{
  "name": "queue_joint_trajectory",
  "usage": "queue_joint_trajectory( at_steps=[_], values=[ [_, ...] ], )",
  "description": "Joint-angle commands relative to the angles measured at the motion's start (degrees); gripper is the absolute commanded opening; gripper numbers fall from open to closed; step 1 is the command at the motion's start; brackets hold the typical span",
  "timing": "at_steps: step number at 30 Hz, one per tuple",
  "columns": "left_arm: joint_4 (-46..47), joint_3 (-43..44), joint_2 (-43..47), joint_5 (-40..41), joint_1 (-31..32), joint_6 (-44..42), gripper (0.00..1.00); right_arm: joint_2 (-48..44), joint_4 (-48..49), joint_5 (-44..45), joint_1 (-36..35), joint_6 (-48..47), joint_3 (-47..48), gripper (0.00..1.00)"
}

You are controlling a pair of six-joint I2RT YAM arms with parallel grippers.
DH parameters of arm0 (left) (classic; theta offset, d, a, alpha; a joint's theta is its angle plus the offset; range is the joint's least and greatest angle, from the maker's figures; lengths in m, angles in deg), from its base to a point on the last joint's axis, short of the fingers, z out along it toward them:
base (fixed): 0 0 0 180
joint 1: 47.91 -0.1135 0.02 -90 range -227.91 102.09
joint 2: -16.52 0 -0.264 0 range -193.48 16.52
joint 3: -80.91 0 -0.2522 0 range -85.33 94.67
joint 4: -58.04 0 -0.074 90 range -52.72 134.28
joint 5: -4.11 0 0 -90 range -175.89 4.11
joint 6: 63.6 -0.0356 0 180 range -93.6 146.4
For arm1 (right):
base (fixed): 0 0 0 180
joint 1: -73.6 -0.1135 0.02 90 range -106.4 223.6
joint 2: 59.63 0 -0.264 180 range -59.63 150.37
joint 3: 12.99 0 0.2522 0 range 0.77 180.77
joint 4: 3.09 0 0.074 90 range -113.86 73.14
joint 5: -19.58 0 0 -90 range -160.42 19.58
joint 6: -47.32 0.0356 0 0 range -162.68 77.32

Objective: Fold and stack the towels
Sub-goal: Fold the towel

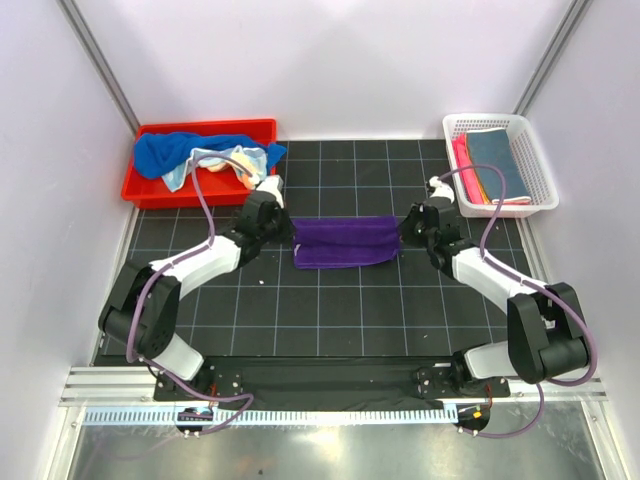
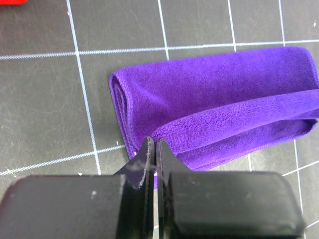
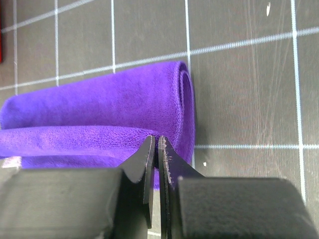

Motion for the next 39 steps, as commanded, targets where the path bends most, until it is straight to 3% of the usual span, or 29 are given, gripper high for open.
queue_joint_trajectory(
  at_steps=[1,14,17,18,21,24,28,33,39],
  values=[
    [2.4,-1.3,1.3,1.3,0.5,0.5,0.0,-1.5,2.0,0.9,-0.6,1.1,-1.4,0.01],
    [3.5,-4.3,-0.8,-0.7,1.4,2.4,0.01,0.1,2.6,0.7,-1.0,1.8,-4.7,0.01],
    [3.6,-5.3,-0.3,-0.7,1.5,2.9,0.11,0.0,1.8,0.9,-1.0,1.8,-4.8,0.1],
    [3.6,-5.7,-0.1,-0.7,1.6,3.0,0.19,0.0,1.7,0.6,-1.0,1.9,-4.7,0.16],
    [3.0,-6.5,1.5,-0.7,1.6,3.3,0.32,-1.0,0.9,0.4,-1.0,2.3,-4.9,0.28],
    [1.6,-6.6,3.8,-0.7,1.6,3.2,0.35,-2.8,-1.7,1.6,-1.0,1.8,-4.1,0.31],
    [-4.1,-5.1,7.2,-0.7,1.6,2.6,0.35,-5.2,-6.8,1.8,-1.0,1.6,-1.6,0.33],
    [-11.5,0.6,8.9,-0.2,1.7,2.4,0.27,-6.5,-13.4,3.0,-1.6,1.6,2.9,0.33],
    [-14.0,6.5,3.4,-5.4,1.7,4.2,0.17,-2.6,-14.9,2.2,-5.5,1.9,7.5,0.33]
  ],
)
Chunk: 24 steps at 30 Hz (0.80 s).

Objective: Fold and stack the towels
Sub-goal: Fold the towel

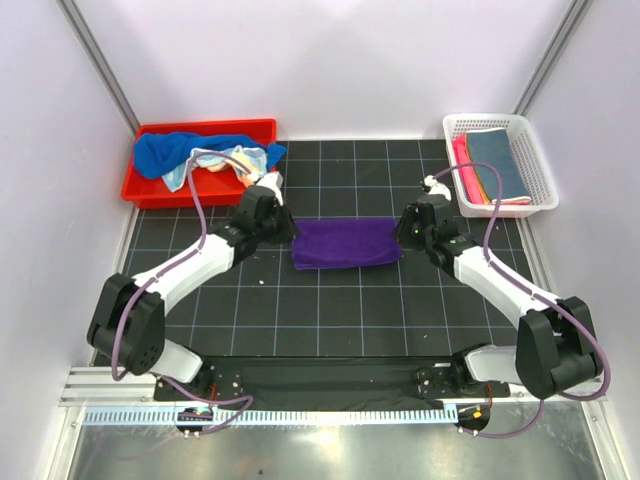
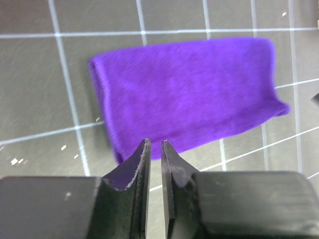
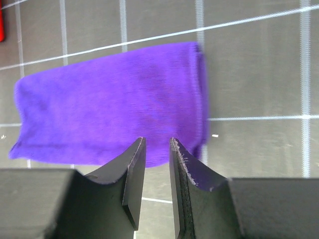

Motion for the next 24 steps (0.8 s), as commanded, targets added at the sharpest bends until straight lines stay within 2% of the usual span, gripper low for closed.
queue_joint_trajectory(
  at_steps=[1,6,16,22,24],
  values=[
    [-3.2,4.5,-4.7,-3.0,0.3,1.6,0.16,4.1,-1.7,0.1,-2.4,0.2,4.4,0.33],
    [-4.0,3.5,-9.9,-3.6,0.3,2.5,0.1,8.5,-0.4,-1.9,-2.6,0.5,2.5,0.32],
    [-2.9,-1.4,-15.5,-4.1,0.6,3.2,0.07,10.3,0.5,-1.3,-1.4,0.7,-3.1,0.32],
    [-3.7,-0.4,-14.1,-4.2,0.5,2.9,0.12,7.9,-1.5,-0.9,-1.1,0.5,-2.1,0.32],
    [-5.0,-0.1,-12.4,-3.9,0.5,2.8,0.18,6.1,-3.0,0.2,-0.9,0.3,-1.6,0.34]
  ],
)
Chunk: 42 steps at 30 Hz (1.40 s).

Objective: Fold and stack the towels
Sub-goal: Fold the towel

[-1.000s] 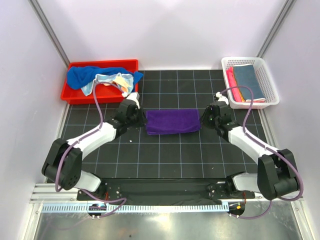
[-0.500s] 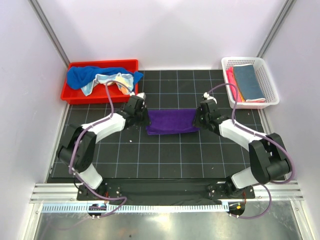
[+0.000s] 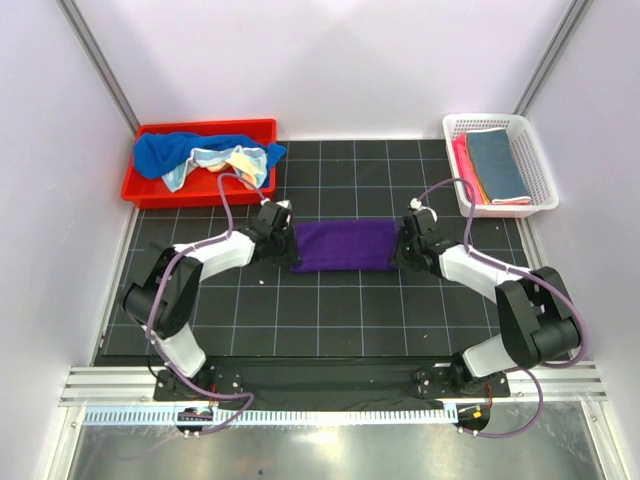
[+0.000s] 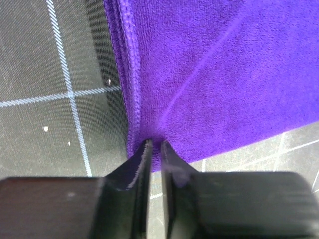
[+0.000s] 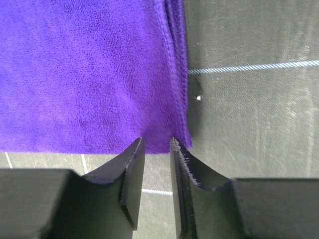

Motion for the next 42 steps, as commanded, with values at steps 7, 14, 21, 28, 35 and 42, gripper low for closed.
queue_joint_trajectory(
  at_steps=[7,14,21,28,35,42],
  values=[
    [-8.3,0.5,8.6,4.2,0.3,1.7,0.38,-7.5,-4.1,3.3,0.9,-0.4,1.0,0.39],
    [-7.7,-2.4,9.3,4.4,0.3,6.0,0.43,-6.0,-1.9,1.7,1.5,0.5,-0.9,0.43],
    [-2.5,-4.6,6.9,1.1,0.3,8.7,0.45,-3.1,0.7,-1.3,2.7,1.1,-1.5,0.44],
    [-0.3,-5.0,8.4,-1.0,0.3,9.0,0.42,-4.0,1.7,-2.0,3.4,1.2,-2.4,0.44],
    [-0.5,-5.2,10.2,-0.4,0.3,9.2,0.42,-4.8,1.5,-2.1,3.5,1.7,-1.9,0.44],
    [0.4,-4.5,8.9,0.3,0.3,9.6,0.47,-5.3,1.5,-2.0,3.7,1.7,-1.9,0.44]
  ],
)
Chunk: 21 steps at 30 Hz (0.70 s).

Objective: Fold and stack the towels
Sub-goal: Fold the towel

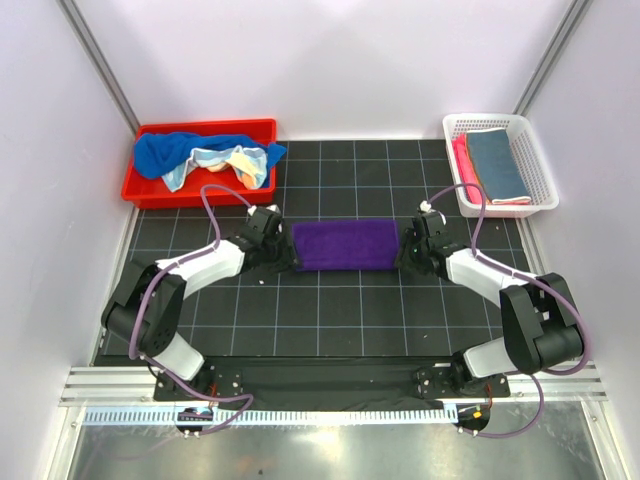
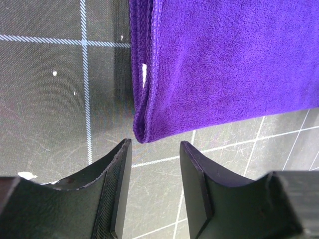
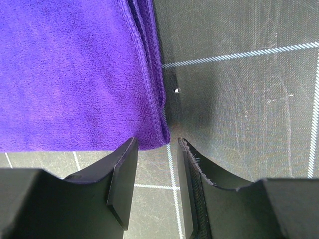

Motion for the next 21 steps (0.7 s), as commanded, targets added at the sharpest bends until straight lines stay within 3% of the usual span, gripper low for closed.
queue_joint_trajectory(
  at_steps=[1,21],
  values=[
    [2.3,0.8,0.6,0.1,0.2,0.7,0.47,-2.0,2.1,-0.3,0.4,0.6,0.6,0.44],
    [5.1,2.1,-3.9,0.5,-0.1,1.5,0.41,1.7,6.3,-4.4,1.1,2.4,-1.4,0.45]
  ],
)
